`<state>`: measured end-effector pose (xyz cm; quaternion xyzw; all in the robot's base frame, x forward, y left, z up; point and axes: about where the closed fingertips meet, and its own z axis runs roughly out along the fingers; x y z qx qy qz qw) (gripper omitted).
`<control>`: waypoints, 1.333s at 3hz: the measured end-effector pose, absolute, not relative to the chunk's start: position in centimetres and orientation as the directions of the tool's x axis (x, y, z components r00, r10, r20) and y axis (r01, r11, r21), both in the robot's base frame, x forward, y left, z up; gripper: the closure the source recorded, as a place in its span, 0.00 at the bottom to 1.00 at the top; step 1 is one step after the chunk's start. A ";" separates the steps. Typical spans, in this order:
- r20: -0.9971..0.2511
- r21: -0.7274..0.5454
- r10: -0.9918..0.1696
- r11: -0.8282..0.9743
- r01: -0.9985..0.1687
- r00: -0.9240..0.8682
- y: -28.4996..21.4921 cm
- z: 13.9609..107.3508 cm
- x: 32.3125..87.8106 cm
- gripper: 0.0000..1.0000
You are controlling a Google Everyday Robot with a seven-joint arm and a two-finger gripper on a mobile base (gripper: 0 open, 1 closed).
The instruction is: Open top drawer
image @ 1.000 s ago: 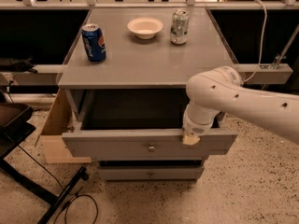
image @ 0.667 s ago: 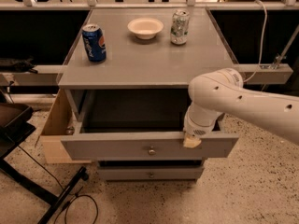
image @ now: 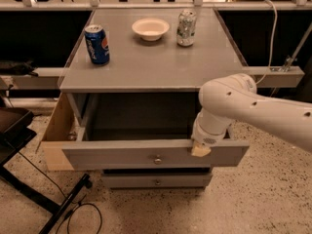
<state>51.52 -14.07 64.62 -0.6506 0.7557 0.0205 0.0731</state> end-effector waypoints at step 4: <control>-0.155 -0.051 -0.978 0.151 -0.987 -0.142 -14.1 64.6 50.5 0.37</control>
Offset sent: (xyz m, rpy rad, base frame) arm -0.3478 -0.1258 -0.0191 0.6223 0.3205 0.0950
